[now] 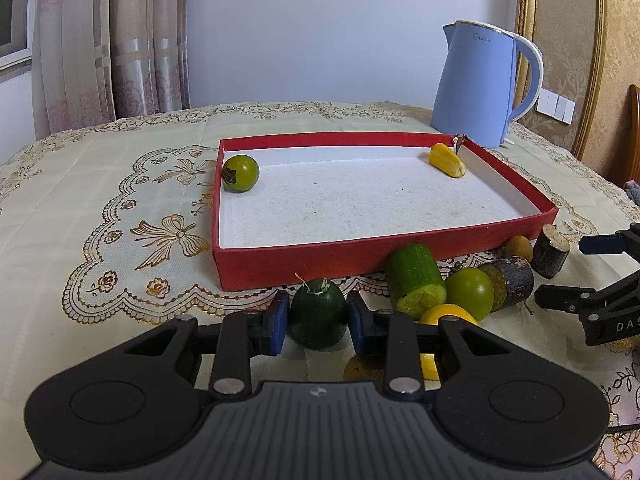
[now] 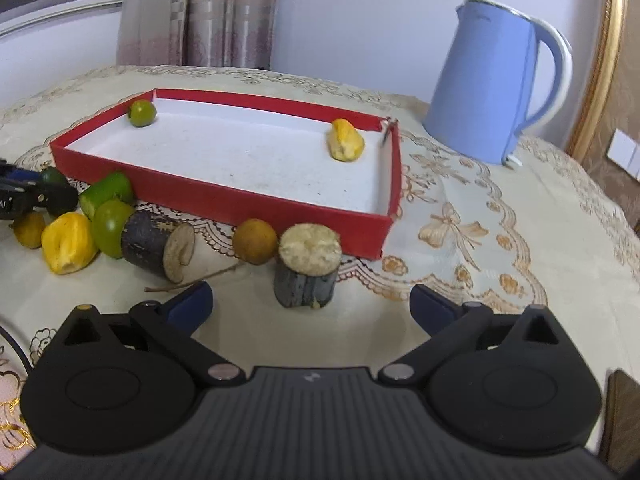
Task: Organize fruits
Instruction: 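Close the right gripper on the cut sugarcane stump and lift it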
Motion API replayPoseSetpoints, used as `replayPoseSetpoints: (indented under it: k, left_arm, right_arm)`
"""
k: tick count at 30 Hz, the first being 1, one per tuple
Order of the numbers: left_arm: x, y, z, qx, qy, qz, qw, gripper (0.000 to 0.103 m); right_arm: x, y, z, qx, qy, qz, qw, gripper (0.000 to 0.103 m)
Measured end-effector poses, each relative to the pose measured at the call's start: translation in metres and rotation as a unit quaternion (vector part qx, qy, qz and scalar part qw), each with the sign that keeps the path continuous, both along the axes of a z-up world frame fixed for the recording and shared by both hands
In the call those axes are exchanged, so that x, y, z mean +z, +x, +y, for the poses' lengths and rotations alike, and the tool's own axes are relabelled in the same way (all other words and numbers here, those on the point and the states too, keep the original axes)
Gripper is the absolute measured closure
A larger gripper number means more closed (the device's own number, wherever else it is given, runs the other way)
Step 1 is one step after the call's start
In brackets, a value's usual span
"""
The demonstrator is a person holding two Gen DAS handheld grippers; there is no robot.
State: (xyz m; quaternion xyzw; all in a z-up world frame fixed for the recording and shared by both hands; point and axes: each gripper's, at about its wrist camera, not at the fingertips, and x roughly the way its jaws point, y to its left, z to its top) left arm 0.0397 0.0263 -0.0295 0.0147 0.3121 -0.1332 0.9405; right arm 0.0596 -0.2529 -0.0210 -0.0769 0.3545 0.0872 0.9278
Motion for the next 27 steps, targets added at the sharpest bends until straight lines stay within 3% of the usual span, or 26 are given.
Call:
replayPoseSetpoints:
  k: [8,15,19,25,27]
  left_arm:
    - [0.0,0.0,0.0,0.0,0.0,0.0,1.0,0.073]
    - [0.0,0.0,0.0,0.0,0.0,0.0,1.0,0.073]
    - [0.0,0.0,0.0,0.0,0.0,0.0,1.0,0.073]
    - [0.0,0.0,0.0,0.0,0.0,0.0,1.0,0.073]
    - [0.0,0.0,-0.001,0.0,0.001,0.0,1.0,0.073]
  right_arm:
    - [-0.001,0.01,-0.007,-0.012,0.032,0.038,0.999,0.0]
    - [0.006,0.001,-0.008,-0.007,0.027,-0.006,1.0,0.004]
    - [0.003,0.009,-0.007,0.005,0.035,0.013,0.999,0.03]
    - [0.005,0.011,-0.006,0.022,0.04,0.013,0.999,0.049]
    - [0.005,0.012,-0.007,0.021,0.045,0.01,0.999,0.063]
